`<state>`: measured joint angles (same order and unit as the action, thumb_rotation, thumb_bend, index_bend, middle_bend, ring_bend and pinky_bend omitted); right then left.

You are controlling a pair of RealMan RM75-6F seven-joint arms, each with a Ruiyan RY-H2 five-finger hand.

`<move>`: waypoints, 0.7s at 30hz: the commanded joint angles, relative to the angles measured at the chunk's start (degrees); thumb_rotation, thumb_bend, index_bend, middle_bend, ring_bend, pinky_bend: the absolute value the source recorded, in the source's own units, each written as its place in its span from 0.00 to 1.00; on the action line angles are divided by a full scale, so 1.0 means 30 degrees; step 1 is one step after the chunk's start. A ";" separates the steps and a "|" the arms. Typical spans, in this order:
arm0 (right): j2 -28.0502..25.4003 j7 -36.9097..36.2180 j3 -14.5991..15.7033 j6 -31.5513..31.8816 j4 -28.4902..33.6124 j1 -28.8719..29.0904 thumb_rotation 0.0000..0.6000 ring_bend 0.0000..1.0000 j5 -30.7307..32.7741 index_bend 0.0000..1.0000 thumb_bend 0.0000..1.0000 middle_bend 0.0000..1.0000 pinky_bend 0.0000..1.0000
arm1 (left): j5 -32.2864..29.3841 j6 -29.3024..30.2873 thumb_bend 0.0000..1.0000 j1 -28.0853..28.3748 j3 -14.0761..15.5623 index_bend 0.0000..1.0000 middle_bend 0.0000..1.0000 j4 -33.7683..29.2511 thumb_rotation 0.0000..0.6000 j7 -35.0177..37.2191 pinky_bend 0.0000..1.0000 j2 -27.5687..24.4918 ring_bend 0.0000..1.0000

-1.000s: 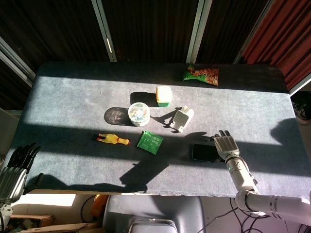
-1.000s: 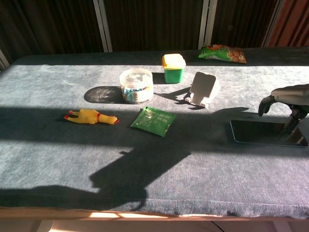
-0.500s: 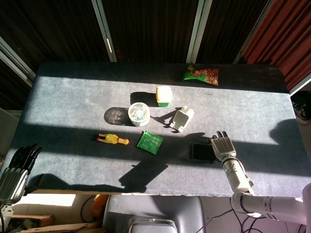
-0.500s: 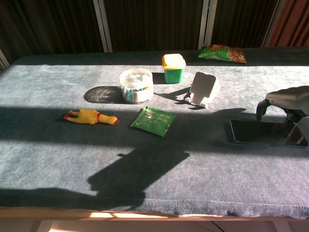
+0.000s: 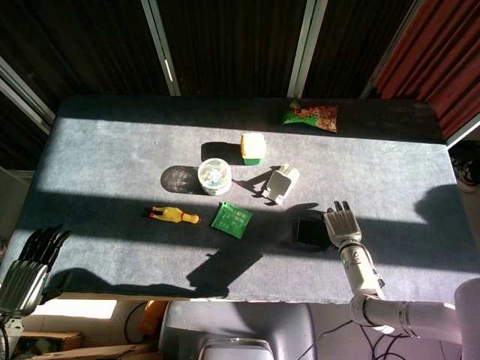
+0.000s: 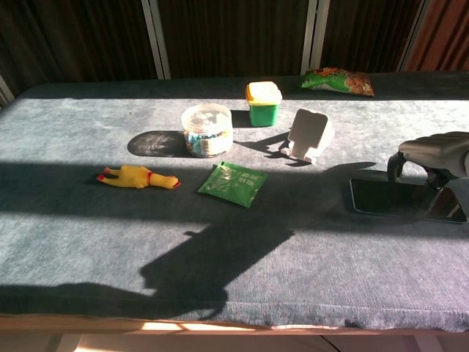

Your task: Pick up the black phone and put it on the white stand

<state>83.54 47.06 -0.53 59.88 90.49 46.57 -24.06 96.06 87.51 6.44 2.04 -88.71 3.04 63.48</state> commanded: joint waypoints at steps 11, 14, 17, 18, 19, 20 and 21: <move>0.0422 0.0286 0.0114 0.0496 -0.0173 -0.0177 1.00 0.14 -0.0663 0.52 0.22 0.35 0.01 | -0.0110 -0.0033 0.37 0.0005 -0.0021 0.00 0.00 -0.0029 1.00 0.0077 0.00 -0.0033 0.00; 0.0499 0.0441 0.0115 0.0804 -0.0186 -0.0245 1.00 0.16 -0.0776 0.55 0.22 0.37 0.01 | -0.0077 0.0043 0.37 -0.0035 0.0002 0.00 0.00 -0.0011 1.00 0.0135 0.00 -0.0051 0.00; 0.0633 0.0687 0.0136 0.1203 -0.0236 -0.0329 1.00 0.19 -0.0865 0.58 0.22 0.39 0.03 | -0.0035 0.0122 0.37 -0.0067 0.0019 0.00 0.00 0.0013 1.00 0.0217 0.00 -0.0082 0.00; 0.0685 0.0827 0.0149 0.1336 -0.0238 -0.0352 1.00 0.20 -0.0859 0.59 0.22 0.40 0.03 | -0.0022 0.0155 0.37 -0.0077 0.0021 0.00 0.00 0.0021 1.00 0.0262 0.00 -0.0097 0.00; 0.0717 0.0927 0.0153 0.1433 -0.0231 -0.0369 1.00 0.21 -0.0852 0.60 0.22 0.41 0.04 | -0.0006 0.0187 0.37 -0.0086 0.0022 0.00 0.00 0.0027 1.00 0.0301 0.00 -0.0109 0.00; 0.0749 0.1021 0.0149 0.1546 -0.0214 -0.0385 1.00 0.21 -0.0863 0.61 0.22 0.41 0.04 | 0.0016 0.0234 0.37 -0.0103 0.0026 0.00 0.00 0.0038 1.00 0.0338 0.00 -0.0118 0.00; 0.0802 0.1130 0.0139 0.1729 -0.0186 -0.0417 1.00 0.22 -0.0918 0.62 0.22 0.42 0.05 | 0.0064 0.0308 0.37 -0.0125 0.0034 0.00 0.00 0.0053 1.00 0.0388 0.00 -0.0132 0.00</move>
<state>85.76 50.11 -0.10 64.63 89.86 45.44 -26.68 96.16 88.33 6.11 2.12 -88.59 4.12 63.12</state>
